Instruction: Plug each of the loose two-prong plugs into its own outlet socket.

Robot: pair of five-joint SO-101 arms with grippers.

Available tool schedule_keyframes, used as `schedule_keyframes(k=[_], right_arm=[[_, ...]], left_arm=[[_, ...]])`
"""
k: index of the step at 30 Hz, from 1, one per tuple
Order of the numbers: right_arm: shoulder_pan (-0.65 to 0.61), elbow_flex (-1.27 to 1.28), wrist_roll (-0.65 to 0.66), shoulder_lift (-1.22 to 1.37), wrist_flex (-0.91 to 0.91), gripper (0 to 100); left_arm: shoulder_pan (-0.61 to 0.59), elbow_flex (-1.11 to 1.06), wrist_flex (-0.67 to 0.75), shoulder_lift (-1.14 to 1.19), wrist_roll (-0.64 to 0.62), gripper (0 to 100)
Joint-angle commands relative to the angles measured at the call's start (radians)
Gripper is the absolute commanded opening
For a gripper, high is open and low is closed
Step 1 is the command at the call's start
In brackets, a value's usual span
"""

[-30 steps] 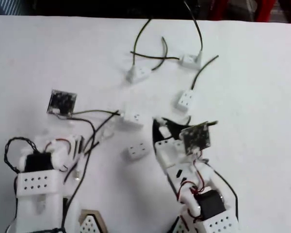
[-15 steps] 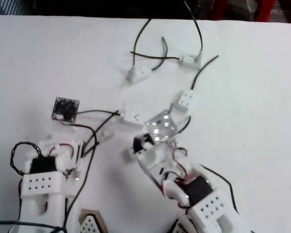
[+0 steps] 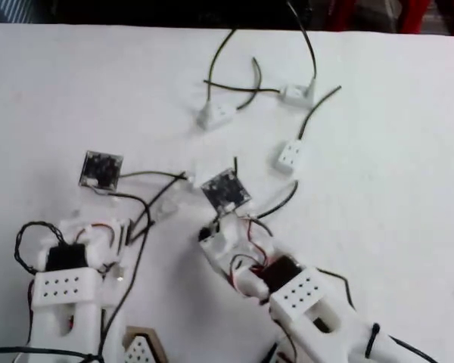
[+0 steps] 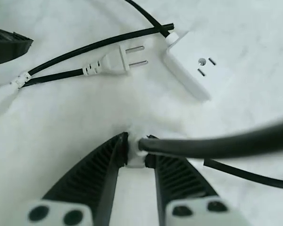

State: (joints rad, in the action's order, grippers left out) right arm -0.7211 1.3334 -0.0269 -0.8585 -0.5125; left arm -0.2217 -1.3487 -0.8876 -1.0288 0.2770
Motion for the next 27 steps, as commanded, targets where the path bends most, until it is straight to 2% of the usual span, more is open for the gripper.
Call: schedule_keyframes(k=[1,7,15,27], right_arm=[[-0.004,-0.054,-0.011,0.031,0.039,1.7],[-0.002,-0.054,-0.011,0.084,0.059,1.7],[0.088,-0.054,-0.003,0.139,0.050,1.6],[0.093,-0.164,-0.005,0.145,-0.225,1.6]], left_arm=[[-0.007,0.003,0.017,-0.022,0.009,18],[-0.007,0.003,0.014,-0.022,0.009,18],[-0.007,0.003,0.012,-0.022,0.009,18],[-0.007,0.003,0.012,-0.022,0.009,18]])
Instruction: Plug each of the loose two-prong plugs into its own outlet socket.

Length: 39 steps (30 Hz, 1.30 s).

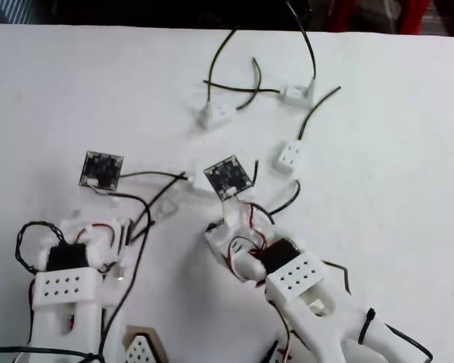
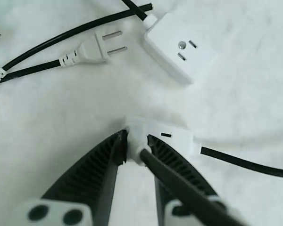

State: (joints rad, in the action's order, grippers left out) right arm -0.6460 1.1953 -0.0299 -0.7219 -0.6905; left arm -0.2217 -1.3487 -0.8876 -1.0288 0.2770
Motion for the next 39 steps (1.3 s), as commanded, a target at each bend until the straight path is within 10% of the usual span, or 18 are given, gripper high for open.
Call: schedule_keyframes(k=[1,39], right_arm=[[0.012,-0.023,0.000,0.012,-0.048,1.6],[-0.013,-0.160,-0.008,0.257,-0.197,1.6]], left_arm=[[-0.007,0.003,0.012,-0.022,0.009,18],[-0.008,0.002,0.009,-0.022,0.009,18]])
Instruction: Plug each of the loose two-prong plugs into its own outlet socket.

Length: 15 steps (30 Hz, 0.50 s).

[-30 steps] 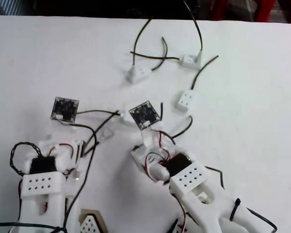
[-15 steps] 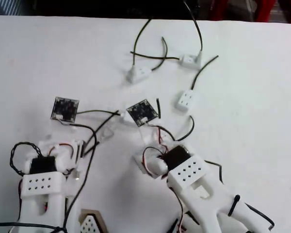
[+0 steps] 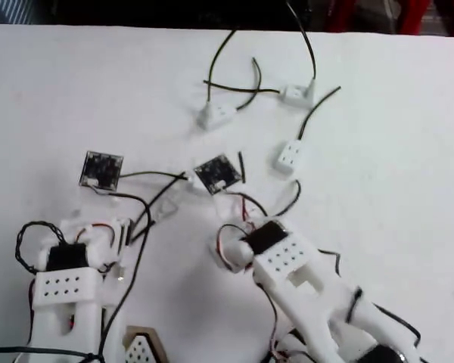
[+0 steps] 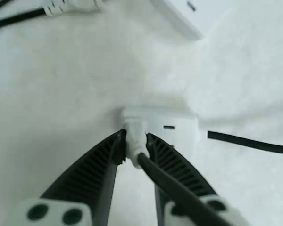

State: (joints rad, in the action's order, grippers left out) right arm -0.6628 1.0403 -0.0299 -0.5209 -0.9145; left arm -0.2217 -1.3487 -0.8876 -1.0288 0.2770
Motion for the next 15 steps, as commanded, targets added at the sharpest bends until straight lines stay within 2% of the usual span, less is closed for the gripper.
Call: schedule_keyframes(k=[1,15], right_arm=[[0.004,-0.005,-0.008,0.068,0.036,1.6],[0.024,-0.074,0.002,0.018,0.001,1.6]], left_arm=[[-0.008,0.002,0.009,-0.022,0.009,18],[-0.048,0.005,0.015,-0.022,0.011,18]])
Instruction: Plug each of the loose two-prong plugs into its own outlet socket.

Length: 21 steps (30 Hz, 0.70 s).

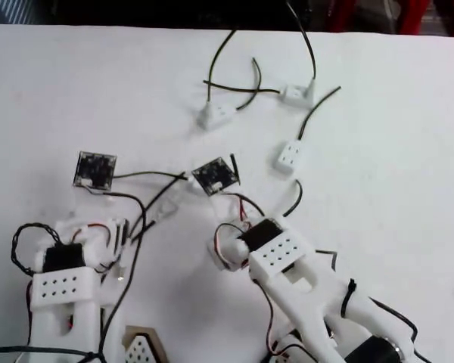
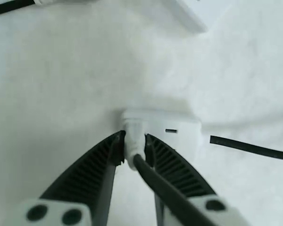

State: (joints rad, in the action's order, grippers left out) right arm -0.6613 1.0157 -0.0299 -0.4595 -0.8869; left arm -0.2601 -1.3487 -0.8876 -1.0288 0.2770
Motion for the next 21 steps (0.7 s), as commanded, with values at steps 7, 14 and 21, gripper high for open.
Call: schedule_keyframes(k=[7,14,21], right_arm=[[0.030,-0.299,0.002,-0.243,-0.182,1.6],[0.030,-0.509,0.002,-0.231,-0.124,1.6],[0.059,-0.531,0.135,0.027,0.225,1.7]], left_arm=[[-0.012,0.005,0.015,-0.022,0.011,18],[-0.007,0.002,0.012,-0.022,0.064,18],[-0.007,0.002,0.012,-0.022,0.064,18]])
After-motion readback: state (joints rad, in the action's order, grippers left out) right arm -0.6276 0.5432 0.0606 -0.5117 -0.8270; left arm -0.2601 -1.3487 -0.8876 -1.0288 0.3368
